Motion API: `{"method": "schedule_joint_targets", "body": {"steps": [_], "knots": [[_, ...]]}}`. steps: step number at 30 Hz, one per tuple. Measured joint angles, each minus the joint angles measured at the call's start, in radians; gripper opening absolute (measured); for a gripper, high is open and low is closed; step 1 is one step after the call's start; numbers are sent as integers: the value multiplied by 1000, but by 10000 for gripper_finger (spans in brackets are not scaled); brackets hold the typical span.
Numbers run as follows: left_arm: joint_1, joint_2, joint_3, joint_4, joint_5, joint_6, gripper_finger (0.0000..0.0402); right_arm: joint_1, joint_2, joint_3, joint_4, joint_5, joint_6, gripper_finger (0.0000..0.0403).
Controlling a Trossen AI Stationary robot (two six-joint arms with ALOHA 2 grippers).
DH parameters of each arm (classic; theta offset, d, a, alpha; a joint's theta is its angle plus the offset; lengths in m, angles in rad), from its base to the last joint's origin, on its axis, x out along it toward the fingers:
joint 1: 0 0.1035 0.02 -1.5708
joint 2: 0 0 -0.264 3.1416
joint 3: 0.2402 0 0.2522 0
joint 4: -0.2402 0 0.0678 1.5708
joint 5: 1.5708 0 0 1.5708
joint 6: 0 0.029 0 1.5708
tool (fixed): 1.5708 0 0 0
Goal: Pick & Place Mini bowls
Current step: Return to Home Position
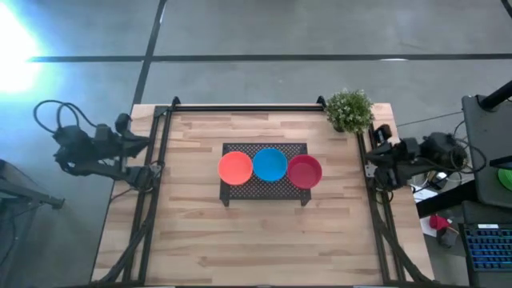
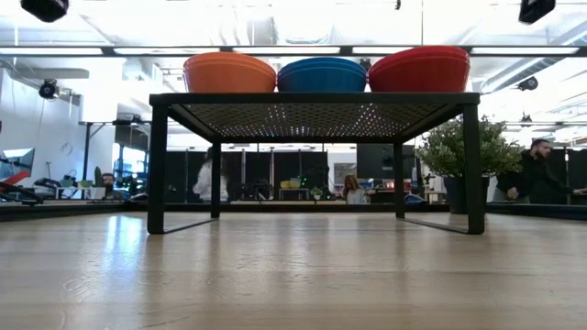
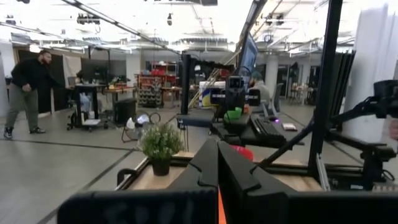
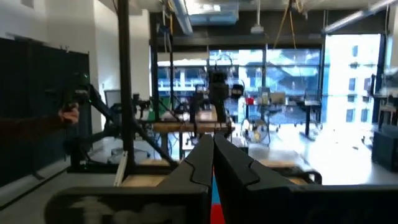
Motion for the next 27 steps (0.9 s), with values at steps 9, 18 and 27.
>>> {"method": "schedule_joint_targets", "body": {"steps": [9, 18, 27], "knots": [[0, -1, -162, 142, 7, 7, 0, 0, -1, -150, 137, 3, 15, 8], [0, -2, -327, 287, 67, -48, 0, 0, -1, -285, 275, 0, 4, 8], [0, -2, -475, 465, 94, -65, 0, 0, -2, -393, 340, -12, 48, 8]]}}
